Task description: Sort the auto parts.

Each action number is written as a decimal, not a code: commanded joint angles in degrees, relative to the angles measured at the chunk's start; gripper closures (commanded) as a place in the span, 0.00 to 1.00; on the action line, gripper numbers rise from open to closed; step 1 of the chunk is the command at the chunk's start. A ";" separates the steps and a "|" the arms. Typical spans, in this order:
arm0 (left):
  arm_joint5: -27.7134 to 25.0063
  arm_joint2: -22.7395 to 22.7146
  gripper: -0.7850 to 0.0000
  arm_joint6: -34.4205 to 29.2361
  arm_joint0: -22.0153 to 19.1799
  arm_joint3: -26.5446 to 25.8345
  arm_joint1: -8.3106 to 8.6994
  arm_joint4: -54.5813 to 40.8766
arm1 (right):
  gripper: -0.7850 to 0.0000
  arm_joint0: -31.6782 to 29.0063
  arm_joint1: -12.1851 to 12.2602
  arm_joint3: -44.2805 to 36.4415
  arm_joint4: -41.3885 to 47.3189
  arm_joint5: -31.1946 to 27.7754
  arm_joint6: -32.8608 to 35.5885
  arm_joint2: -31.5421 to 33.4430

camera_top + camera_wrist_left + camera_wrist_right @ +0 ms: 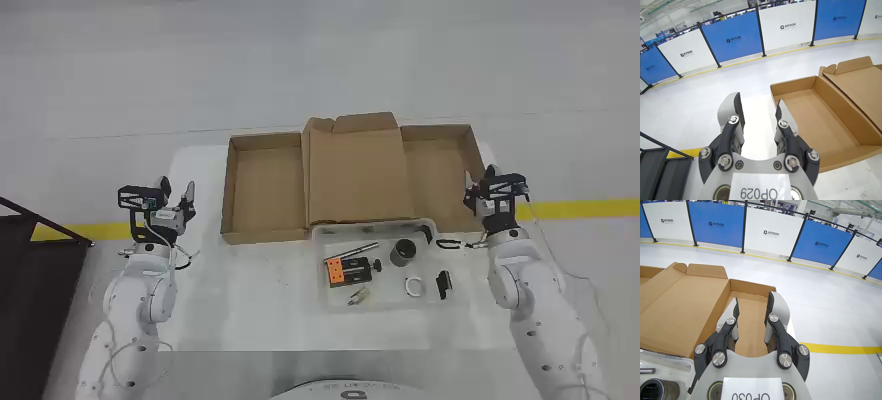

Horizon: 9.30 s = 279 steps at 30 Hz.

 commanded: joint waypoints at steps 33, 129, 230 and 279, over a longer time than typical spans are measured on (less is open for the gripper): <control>0.00 0.00 0.00 0.00 0.00 0.00 0.00 0.00 | 0.00 2.86 1.13 0.02 -0.62 -23.49 5.67 -1.94; 0.00 0.00 0.00 0.00 0.00 0.00 0.00 0.00 | 1.00 3.04 11.59 0.24 9.26 -58.00 20.89 -4.56; 0.00 0.00 0.00 0.00 0.00 0.00 0.00 0.00 | 0.44 5.99 18.32 -4.16 -6.92 -55.72 2.25 -9.58; 0.00 0.00 0.00 0.00 0.00 0.00 0.00 0.00 | 0.56 22.82 12.83 1.60 -15.51 -51.83 24.82 -37.34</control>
